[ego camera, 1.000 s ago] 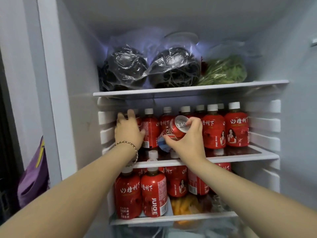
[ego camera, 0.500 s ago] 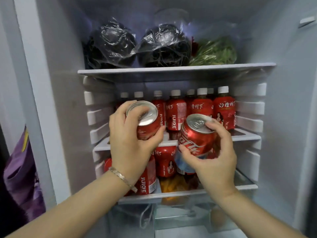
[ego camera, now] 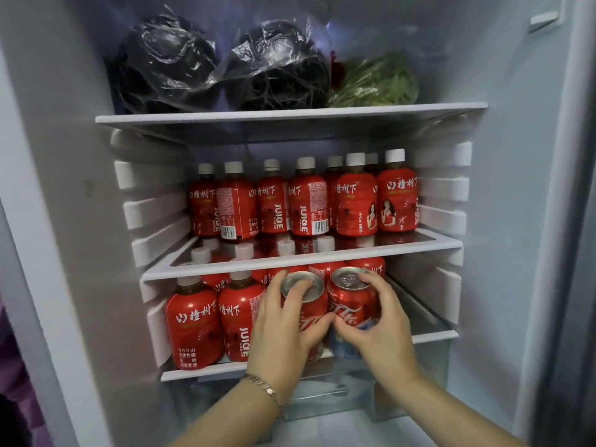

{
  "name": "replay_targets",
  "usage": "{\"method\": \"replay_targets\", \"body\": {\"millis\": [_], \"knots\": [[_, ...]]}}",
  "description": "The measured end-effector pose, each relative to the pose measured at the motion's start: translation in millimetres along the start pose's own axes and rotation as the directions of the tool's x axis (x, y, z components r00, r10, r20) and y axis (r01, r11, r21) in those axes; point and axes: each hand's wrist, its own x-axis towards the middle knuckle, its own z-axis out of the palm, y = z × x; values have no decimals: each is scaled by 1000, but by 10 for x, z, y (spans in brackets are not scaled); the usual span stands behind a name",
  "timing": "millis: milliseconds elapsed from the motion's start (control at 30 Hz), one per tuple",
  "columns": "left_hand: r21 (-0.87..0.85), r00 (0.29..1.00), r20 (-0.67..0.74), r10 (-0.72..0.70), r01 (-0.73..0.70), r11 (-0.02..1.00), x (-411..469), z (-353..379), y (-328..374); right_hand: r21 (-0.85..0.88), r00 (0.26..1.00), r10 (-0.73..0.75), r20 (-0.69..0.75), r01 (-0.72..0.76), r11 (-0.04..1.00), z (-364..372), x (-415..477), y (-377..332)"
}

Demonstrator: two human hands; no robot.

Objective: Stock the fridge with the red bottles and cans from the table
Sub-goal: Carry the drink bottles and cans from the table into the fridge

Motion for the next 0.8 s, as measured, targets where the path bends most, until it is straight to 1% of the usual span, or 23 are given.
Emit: {"method": "replay_targets", "body": {"millis": [33,100,133,200,233,300,333,433,500,567,700,800], "knots": [[37,1000,16,-5,4,999,26,6,10,9,1000,18,11,-18,1000,19,25,4],[123,992,73,-104,94,988,68,14,43,51,995,87,40,-89,995,78,72,-1],[181,991,54,-124,112,977,80,25,48,71,992,115,53,-118,990,101,92,0],[299,998,-12,-61,62,952,67,111,20,78,985,148,87,-155,985,142,126,7],[385,1000,-26,-17,25,922,54,168,-20,66,981,158,110,-166,984,159,143,14],[540,996,-23,85,-59,840,24,241,-117,8,976,158,152,-161,987,195,174,60],[571,992,-22,127,-92,816,7,245,-162,-34,973,158,168,-154,987,217,182,89],[614,979,-11,201,-152,775,-24,243,-307,-118,970,182,160,-165,979,283,175,191],[639,980,-5,200,-151,754,-23,240,-382,-141,968,190,162,-168,976,303,172,223],[669,977,-1,213,-157,726,-12,259,-439,-136,964,193,182,-170,976,316,168,211],[668,975,-14,221,-155,727,-26,296,-470,-88,946,227,232,-212,973,352,132,236],[673,965,10,261,-200,712,-36,301,-472,-70,929,246,276,-236,969,347,115,269]]}}
